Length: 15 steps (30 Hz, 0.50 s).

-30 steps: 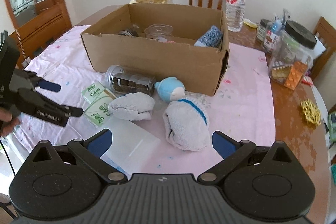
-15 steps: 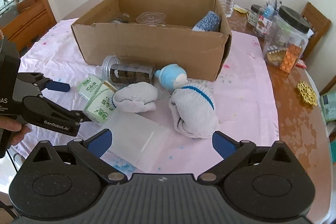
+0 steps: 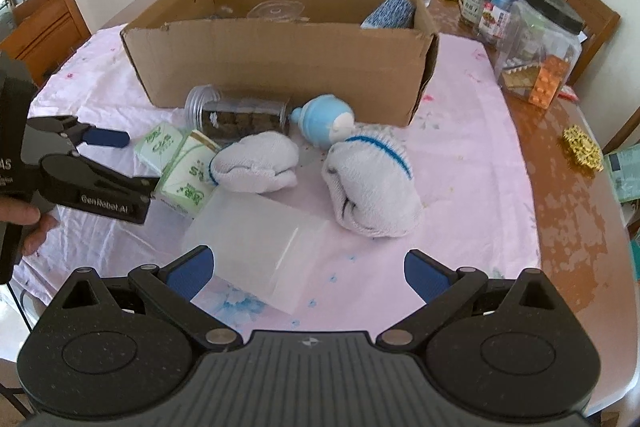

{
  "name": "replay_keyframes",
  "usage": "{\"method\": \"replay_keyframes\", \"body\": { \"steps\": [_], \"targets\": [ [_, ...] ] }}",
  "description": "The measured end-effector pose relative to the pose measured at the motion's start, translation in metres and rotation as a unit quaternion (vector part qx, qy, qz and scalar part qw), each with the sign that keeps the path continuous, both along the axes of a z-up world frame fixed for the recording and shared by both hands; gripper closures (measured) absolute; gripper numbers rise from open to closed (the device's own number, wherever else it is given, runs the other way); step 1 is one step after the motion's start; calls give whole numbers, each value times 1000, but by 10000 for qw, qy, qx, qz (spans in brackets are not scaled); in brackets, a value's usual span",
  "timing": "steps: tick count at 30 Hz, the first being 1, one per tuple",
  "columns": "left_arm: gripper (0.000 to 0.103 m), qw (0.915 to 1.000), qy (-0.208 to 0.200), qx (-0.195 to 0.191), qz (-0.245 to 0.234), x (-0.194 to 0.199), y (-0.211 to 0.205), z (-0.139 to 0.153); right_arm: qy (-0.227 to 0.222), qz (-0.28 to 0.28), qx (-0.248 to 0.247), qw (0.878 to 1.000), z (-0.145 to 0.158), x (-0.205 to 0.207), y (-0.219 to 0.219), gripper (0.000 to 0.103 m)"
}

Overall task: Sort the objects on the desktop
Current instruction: 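Move left tool to a C&S tissue pack while right tool approaches the plastic bag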

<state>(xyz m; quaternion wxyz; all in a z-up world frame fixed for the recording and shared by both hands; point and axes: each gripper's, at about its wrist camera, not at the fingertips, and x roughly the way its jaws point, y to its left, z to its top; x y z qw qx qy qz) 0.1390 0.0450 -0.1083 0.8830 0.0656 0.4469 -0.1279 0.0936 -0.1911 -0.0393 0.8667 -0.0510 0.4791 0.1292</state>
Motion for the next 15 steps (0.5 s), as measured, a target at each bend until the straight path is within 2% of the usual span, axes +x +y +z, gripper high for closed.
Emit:
{"method": "replay_keyframes", "body": {
  "steps": [5,15],
  "targets": [
    [5,9999,37,11,136,4,16,1,214,36,83,9997,-11,1,6,0],
    [5,9997,70,33,-235,12,19,0,581,-35,287,9979,-33,8,25,0]
  ]
}}
